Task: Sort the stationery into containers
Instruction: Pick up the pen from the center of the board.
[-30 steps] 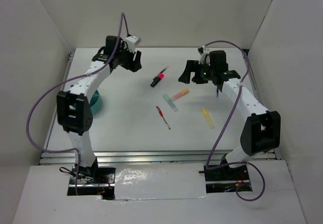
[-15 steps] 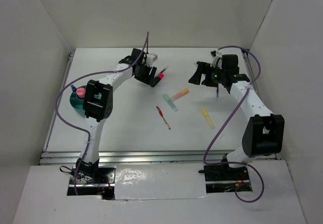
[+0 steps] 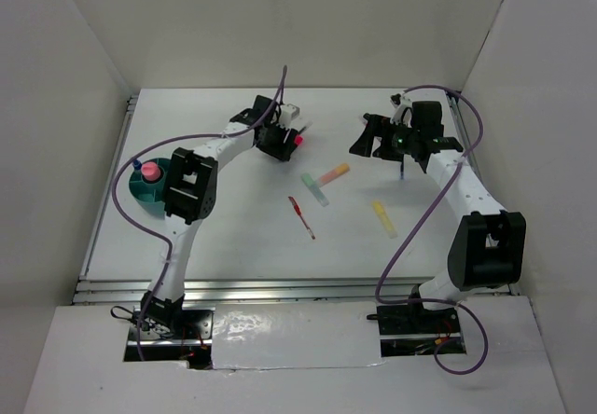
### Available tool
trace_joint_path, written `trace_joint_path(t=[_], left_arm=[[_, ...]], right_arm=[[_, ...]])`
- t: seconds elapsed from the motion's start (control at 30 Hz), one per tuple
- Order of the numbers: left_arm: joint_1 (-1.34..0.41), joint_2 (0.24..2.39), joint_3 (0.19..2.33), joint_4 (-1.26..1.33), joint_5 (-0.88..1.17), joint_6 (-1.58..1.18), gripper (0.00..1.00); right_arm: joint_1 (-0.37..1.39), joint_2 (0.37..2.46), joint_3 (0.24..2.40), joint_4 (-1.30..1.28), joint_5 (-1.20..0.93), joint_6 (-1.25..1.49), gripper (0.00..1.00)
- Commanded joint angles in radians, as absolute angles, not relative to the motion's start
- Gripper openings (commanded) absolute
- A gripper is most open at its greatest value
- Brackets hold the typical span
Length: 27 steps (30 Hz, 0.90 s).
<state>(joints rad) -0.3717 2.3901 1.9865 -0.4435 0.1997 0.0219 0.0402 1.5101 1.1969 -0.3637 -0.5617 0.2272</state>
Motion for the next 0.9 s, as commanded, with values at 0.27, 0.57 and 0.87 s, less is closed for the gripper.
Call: trace_joint_path(t=[0.27, 0.57, 0.87], left_arm=[[-0.429, 2.424, 2.008, -0.480, 0.097, 0.092, 0.49], [-0.425, 2.246, 1.763, -0.440, 0.158, 0.054, 0.21], [-0.403, 1.719, 1.476, -0.319, 0.262, -0.063, 0.12]], right_arm=[[0.040, 1.502, 1.193, -0.325, -0.583, 0.229, 0.94], [0.098, 1.460, 1.167, -0.319, -0.577, 0.238, 0.92], [0.164, 1.431, 1.264, -0.278, -0.702, 0.385, 0.87]])
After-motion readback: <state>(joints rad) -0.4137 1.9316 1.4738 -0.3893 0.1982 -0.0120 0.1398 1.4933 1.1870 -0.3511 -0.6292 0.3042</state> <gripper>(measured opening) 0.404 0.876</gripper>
